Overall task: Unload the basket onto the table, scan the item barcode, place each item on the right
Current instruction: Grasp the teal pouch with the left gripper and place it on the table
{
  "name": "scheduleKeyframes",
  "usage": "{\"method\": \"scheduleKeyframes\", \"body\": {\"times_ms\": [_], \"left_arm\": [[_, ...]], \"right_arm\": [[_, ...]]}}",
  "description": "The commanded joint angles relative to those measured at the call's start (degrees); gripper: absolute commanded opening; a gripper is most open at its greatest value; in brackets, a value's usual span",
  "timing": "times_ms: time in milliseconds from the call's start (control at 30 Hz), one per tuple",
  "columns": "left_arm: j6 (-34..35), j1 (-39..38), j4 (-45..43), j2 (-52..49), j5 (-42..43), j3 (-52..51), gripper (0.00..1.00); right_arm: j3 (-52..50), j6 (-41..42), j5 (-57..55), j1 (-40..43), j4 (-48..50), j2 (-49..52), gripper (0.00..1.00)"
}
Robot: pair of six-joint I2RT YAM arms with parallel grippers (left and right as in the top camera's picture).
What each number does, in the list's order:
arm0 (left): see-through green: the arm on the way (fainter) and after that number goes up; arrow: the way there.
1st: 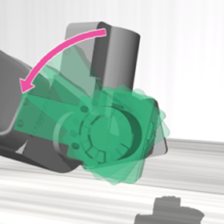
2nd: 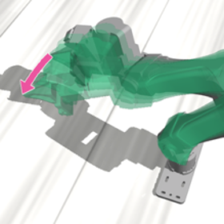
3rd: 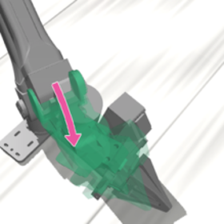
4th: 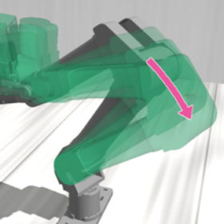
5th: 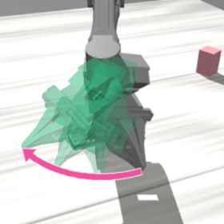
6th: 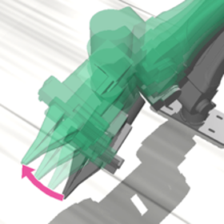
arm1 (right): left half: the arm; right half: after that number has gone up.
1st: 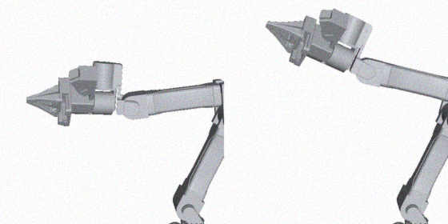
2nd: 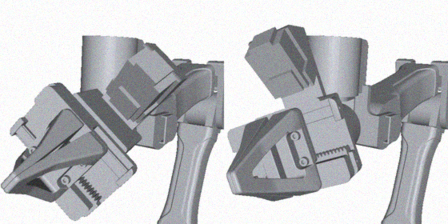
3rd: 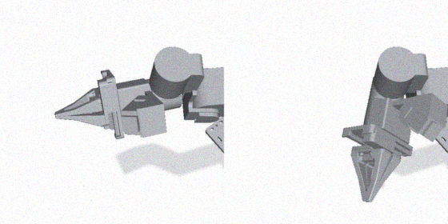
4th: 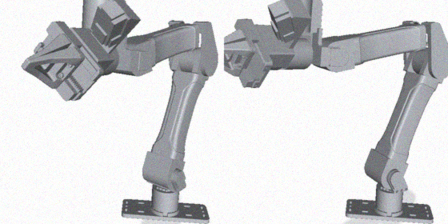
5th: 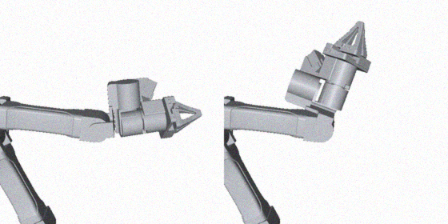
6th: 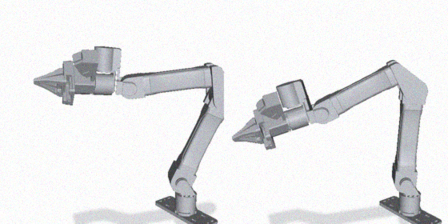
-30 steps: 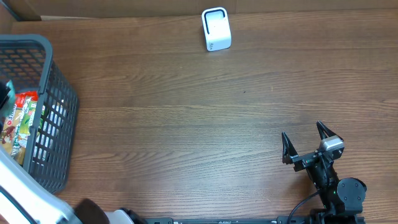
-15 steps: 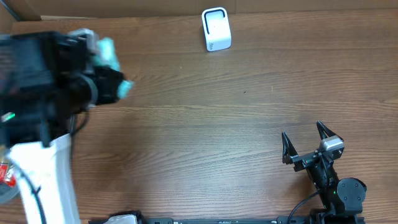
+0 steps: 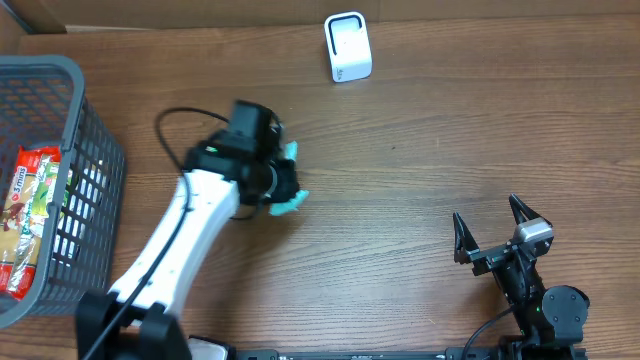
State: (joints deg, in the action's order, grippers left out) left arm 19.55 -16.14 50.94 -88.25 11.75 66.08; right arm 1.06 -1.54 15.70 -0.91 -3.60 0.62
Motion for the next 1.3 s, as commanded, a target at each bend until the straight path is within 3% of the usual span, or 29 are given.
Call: {"method": "scheduleKeyframes", "body": {"times_ms": [0,100,167,200,267,333,500,667,800,933,1100,1133,1267], "left_arm": [[7.28,-4.13,-4.5,-3.58,-0.35,-3.72,0.04],[8.46,-6.8,-6.93,-7.02,-0.35,-4.28,0.1],[8.85,-7.98,-7.89,-8.68,-0.33,-4.28,0.24],[9.05,-8.33,-8.24,-9.14,-0.35,-4.28,0.4],[9.01,-8.37,-8.79,-9.03,-0.35,-3.96,0.58],[8.72,-7.98,-8.26,-8.66,-0.37,-2.62,0.7],[7.17,-6.23,-0.13,-5.55,-0.61,6.6,0.75],[2.62,-4.2,12.96,-0.59,-5.68,22.77,0.75],[1.4,-2.12,22.53,3.15,-15.54,37.18,0.98],[0.94,3.93,29.94,5.55,-21.14,48.63,1.0],[0.79,19.85,34.88,7.91,-22.62,54.51,1.0],[1.7,26.91,35.39,8.24,-22.05,54.51,1.0],[2.78,42.71,35.52,7.21,-15.89,54.34,1.0]], "right_arm": [[-0.61,-0.22,0.22,-0.37,0.31,-0.46,1.0],[-0.61,-0.22,0.22,-0.37,0.31,-0.46,1.0],[-0.61,-0.22,0.22,-0.37,0.31,-0.46,1.0],[-0.61,-0.22,0.22,-0.37,0.31,-0.46,1.0],[-0.61,-0.22,0.22,-0.37,0.31,-0.46,1.0],[-0.61,-0.22,0.22,-0.37,0.31,-0.46,1.0],[-0.61,-0.22,0.22,-0.37,0.31,-0.46,1.0],[-0.61,-0.22,0.22,-0.37,0.31,-0.46,1.0],[-0.61,-0.22,0.22,-0.37,0.31,-0.46,1.0],[-0.61,-0.22,0.22,-0.37,0.31,-0.46,1.0],[-0.61,-0.22,0.22,-0.37,0.31,-0.46,1.0],[-0.61,-0.22,0.22,-0.37,0.31,-0.46,1.0],[-0.61,-0.22,0.2,-0.37,0.31,-0.46,1.0]]}}
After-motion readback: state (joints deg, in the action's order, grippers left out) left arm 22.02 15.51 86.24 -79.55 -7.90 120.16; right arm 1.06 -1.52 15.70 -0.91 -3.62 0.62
